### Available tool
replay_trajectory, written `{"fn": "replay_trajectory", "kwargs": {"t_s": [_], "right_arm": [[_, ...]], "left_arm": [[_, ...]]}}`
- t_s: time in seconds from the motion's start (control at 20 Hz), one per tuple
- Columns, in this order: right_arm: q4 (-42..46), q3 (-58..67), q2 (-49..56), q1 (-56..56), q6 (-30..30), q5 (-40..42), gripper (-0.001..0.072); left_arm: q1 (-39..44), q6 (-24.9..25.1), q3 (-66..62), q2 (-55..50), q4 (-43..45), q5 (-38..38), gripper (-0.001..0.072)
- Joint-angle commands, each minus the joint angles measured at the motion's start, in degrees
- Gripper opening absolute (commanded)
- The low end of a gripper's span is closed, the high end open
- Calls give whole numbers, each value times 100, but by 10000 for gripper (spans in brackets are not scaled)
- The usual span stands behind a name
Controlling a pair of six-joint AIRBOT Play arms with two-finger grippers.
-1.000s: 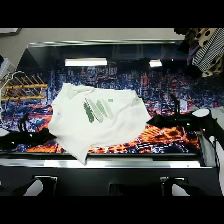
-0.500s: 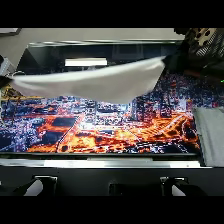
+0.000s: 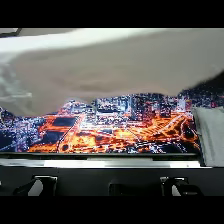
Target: Fold the clothes and pants, and hang the long-sleeved shirts on hangers.
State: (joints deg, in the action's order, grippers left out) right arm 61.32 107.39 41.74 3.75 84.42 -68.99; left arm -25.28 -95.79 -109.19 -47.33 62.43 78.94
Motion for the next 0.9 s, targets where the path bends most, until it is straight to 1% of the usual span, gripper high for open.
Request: {"fn": "replay_trajectory", "kwargs": {"t_s": [0.0, 0.1, 0.2, 0.3, 0.4, 0.45, 0.5, 0.6, 0.7, 0.85], "right_arm": [[852, 103, -330, 4, 798, -59, 37], [968, 103, -129, 4, 1172, -81, 37], [964, 103, 256, 4, 1475, -396, 38], [940, 103, 874, 4, 1766, -1029, 38], [857, 15, 1670, -2, 1694, -1550, 38], [831, -85, 2068, -2, 1620, -1665, 38], [826, -221, 2503, -2, 1473, -1674, 38], [841, -450, 3346, -2, 1307, -1554, 38], [859, -619, 4146, -2, 1073, -1145, 38], [896, -629, 5226, -2, 892, -234, 38]], "left_arm": [[-7, -439, -186, 435, 1027, 120, 14], [-4, -437, -186, 437, 1008, 125, 14], [0, -409, -184, 278, 935, 212, 14], [2, -15, -155, -146, 452, 542, 14], [7, 306, 59, -726, -90, 673, 15], [83, 474, 245, -1093, -195, 656, 14], [216, 660, 409, -1493, -179, 654, 14], [553, 844, 723, -2459, -179, 501, 14], [938, 1060, 896, -3521, -177, 109, 14], [1423, 1266, 802, -5021, -181, -833, 14]]}}
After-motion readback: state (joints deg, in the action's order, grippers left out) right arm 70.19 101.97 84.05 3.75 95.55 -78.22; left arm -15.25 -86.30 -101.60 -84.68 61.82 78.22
